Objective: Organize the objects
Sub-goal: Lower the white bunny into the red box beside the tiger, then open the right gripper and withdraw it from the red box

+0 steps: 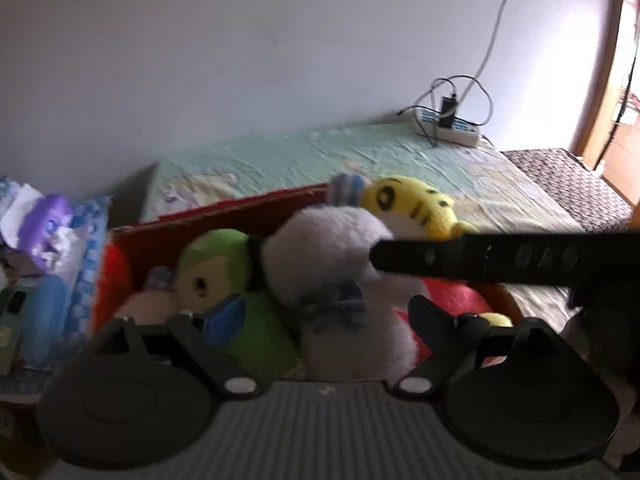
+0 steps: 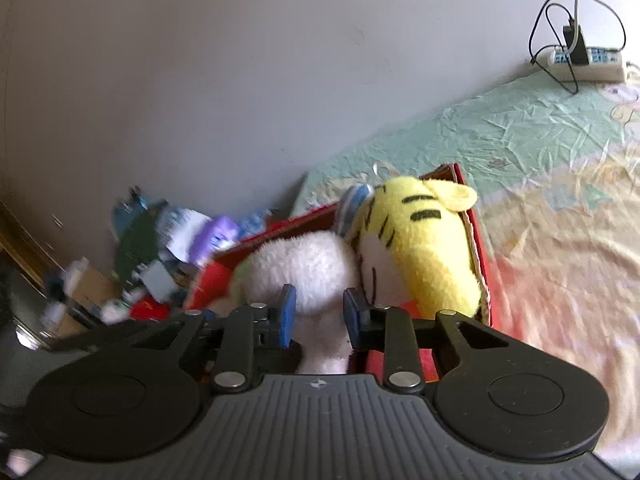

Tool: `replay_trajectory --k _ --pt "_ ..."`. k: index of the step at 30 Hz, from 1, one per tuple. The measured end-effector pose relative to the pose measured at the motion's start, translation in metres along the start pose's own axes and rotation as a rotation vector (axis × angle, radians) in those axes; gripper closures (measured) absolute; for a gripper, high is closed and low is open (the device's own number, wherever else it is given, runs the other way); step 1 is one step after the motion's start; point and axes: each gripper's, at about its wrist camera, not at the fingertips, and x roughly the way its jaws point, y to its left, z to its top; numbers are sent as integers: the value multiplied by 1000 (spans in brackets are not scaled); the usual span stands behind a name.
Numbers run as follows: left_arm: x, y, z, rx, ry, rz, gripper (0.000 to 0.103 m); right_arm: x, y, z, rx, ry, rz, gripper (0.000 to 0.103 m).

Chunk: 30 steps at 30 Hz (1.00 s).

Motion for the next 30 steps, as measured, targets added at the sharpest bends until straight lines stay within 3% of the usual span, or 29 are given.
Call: replay_trajectory --k 9,20,30 --pt "-8 13 -4 -43 48 93 11 15 4 -13 -49 2 -95 73" --pt "-17 10 -11 -49 81 191 8 -17 26 -16 -71 -22 -133 72" --pt "-20 -3 -12 -36 98 211 3 -41 40 -18 -79 -50 -305 68"
